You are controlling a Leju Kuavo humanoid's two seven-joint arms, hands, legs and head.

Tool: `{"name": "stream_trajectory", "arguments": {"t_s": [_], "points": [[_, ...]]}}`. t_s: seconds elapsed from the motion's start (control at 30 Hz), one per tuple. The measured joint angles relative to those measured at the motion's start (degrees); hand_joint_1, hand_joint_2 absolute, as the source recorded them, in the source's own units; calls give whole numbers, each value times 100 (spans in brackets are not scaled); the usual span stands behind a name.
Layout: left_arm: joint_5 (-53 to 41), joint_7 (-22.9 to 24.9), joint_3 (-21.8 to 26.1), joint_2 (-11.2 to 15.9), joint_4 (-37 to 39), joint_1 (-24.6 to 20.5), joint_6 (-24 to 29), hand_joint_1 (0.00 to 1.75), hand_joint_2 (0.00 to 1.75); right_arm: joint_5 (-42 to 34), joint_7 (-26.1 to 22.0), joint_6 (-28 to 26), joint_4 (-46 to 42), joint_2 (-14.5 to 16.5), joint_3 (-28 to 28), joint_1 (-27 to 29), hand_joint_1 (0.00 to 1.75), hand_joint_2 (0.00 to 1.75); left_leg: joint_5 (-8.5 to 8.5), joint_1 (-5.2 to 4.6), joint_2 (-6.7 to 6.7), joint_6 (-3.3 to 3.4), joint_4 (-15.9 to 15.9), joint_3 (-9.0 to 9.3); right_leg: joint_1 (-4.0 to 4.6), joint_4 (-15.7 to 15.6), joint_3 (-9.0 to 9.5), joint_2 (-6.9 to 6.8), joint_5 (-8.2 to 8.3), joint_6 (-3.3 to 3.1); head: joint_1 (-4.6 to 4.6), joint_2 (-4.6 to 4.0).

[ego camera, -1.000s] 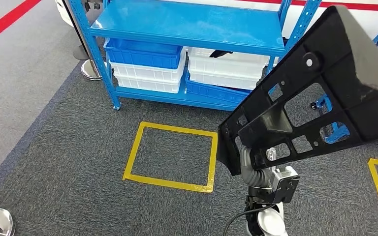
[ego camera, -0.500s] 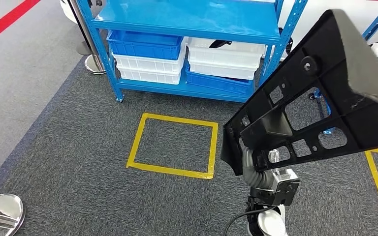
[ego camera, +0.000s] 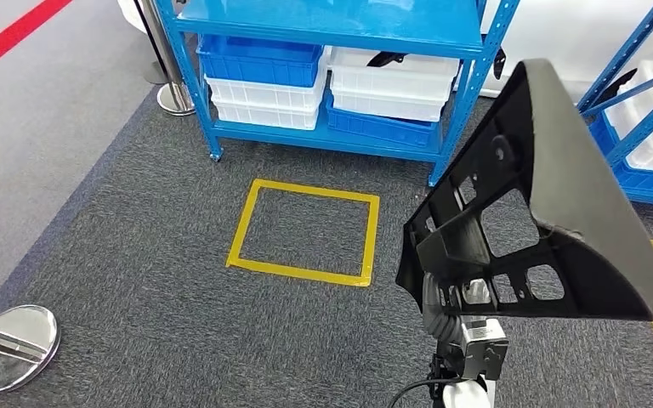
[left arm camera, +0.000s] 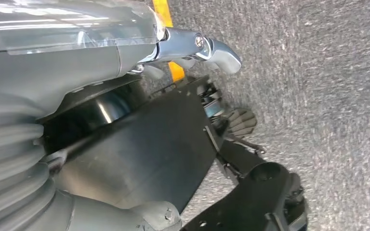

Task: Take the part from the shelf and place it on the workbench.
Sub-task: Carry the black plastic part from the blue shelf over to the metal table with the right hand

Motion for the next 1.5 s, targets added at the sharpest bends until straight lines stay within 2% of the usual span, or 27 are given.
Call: {"name": "stream_trajectory", "arguments": {"t_s": [0.03,0.1,0.17,0.2,0.23,0.27,0.33,0.4,0.47,0.53,0.57,0.67,0.7,0.73,0.77,0.83,0.9,1.0,1.07,1.17,1.2,1.23,1.27,1.33,1.4,1.43,1.5], "points": [[-3,2,1,-4,2,7,4,0,175,28,-13,-14,-4,1,-5,17,175,175,56,13,13,43,-9,-38,-9,86,-40,14,-87,36,10,0],[-5,2,2,-8,4,9,21,0,175,62,-23,-28,-6,2,-28,50,175,175,164,31,42,102,-15,-138,-46,583,-219,37,-512,106,39,0],[20,0,9,-8,4,9,57,0,175,92,-20,-44,-4,5,-46,80,175,175,263,32,54,111,-4,-262,-85,1247,-405,40,-931,159,58,1],[47,0,20,-8,4,12,82,0,175,113,-17,-57,-2,9,-50,96,175,175,305,36,59,99,5,-320,-104,1406,-401,40,-1001,178,57,1],[81,2,36,-8,4,15,106,0,175,135,-16,-72,0,16,-51,109,175,175,339,43,60,80,18,-376,-124,1350,-282,39,-959,194,58,1],[114,9,53,-8,4,16,129,0,175,159,-15,-89,1,25,-51,117,175,175,365,56,60,59,35,-421,-145,1085,-56,39,-837,208,60,1],[147,30,82,-6,3,9,159,0,175,193,-21,-113,-1,42,-51,122,175,175,392,66,57,-1,83,-487,-167,297,475,47,-619,226,72,1],[154,59,101,-3,2,1,191,0,175,225,-29,-130,-9,65,-53,133,175,175,423,51,53,-78,112,-534,-145,-121,699,64,-575,179,92,1],[155,108,124,-2,2,1,241,0,175,258,-36,-177,-19,81,-61,169,175,175,462,54,49,-152,105,-557,-118,-144,672,71,-559,83,101,1],[154,184,156,-1,2,5,313,0,175,285,-54,-240,-48,97,-73,221,175,175,373,79,47,-201,200,-608,-117,-166,648,57,-510,-19,98,1],[154,226,176,0,2,5,350,0,175,293,-74,-269,-75,110,-78,245,175,175,229,87,46,-214,383,-688,-115,-179,632,49,-485,-70,95,0],[162,328,227,10,2,12,422,0,175,282,-128,-308,-139,141,-92,320,175,175,-366,87,45,-223,1459,-1106,-64,-175,556,34,-434,-168,87,0],[164,350,238,16,2,16,431,0,175,276,-133,-308,-144,143,-95,343,175,175,-447,84,45,-217,1708,-1180,-40,-171,533,33,-421,-186,87,1],[164,363,246,24,2,21,434,0,175,270,-135,-309,-146,145,-97,363,175,175,-412,80,44,-200,1729,-1147,-19,-164,516,34,-410,-197,88,0],[165,373,255,32,2,23,434,0,175,266,-136,-309,-150,149,-98,378,175,175,-282,72,44,-171,1523,-1002,1,-157,506,38,-402,-202,88,0],[166,378,274,47,2,21,435,0,175,261,-139,-310,-166,166,-101,392,175,175,39,36,43,-77,729,-542,33,-135,499,43,-392,-192,90,0],[164,381,294,58,2,18,436,0,175,250,-156,-313,-176,181,-103,395,175,175,170,-3,41,-10,183,-271,49,-107,472,42,-373,-155,95,1],[154,393,316,60,2,37,446,0,175,92,-280,-291,-209,209,-110,428,175,175,232,-7,51,40,52,-261,35,-97,421,49,-324,-50,91,0],[140,417,326,56,2,45,461,0,175,-68,-393,-249,-273,234,-126,460,175,175,318,30,90,94,-32,-266,24,67,331,69,-464,27,113,0],[119,474,329,53,2,47,474,0,175,-182,-442,-185,-332,249,-152,495,175,175,373,42,197,138,-69,-313,-42,1003,-96,73,-996,146,160,1],[115,487,331,54,2,50,479,0,175,-202,-439,-167,-335,249,-158,513,175,175,376,44,239,136,-68,-326,-70,1272,-206,70,-1083,180,161,1],[112,492,333,54,2,54,486,0,175,-217,-437,-151,-335,250,-166,530,175,175,379,47,284,130,-65,-332,-98,1356,-224,62,-1061,209,161,1],[111,494,334,54,2,55,493,0,175,-231,-436,-134,-335,250,-171,542,175,175,377,52,329,121,-60,-332,-124,1229,-136,42,-940,233,160,1],[89,490,336,65,2,53,440,0,175,-257,-435,-92,-349,251,-178,542,175,175,355,61,414,77,-36,-323,-150,523,258,-137,-591,254,164,0],[38,466,334,111,2,53,299,0,175,-303,-429,-7,-371,255,-179,531,175,175,317,40,499,-6,11,-322,-108,-39,532,-342,-437,186,169,0],[15,448,334,143,2,54,239,0,175,-335,-423,49,-382,257,-179,532,175,175,304,24,548,-48,24,-321,-81,-134,558,-380,-442,137,169,1],[-11,418,333,196,2,50,193,0,175,-416,-402,162,-408,258,-182,550,175,175,287,16,657,-116,26,-313,-66,-149,525,-269,-428,31,157,1]]}}
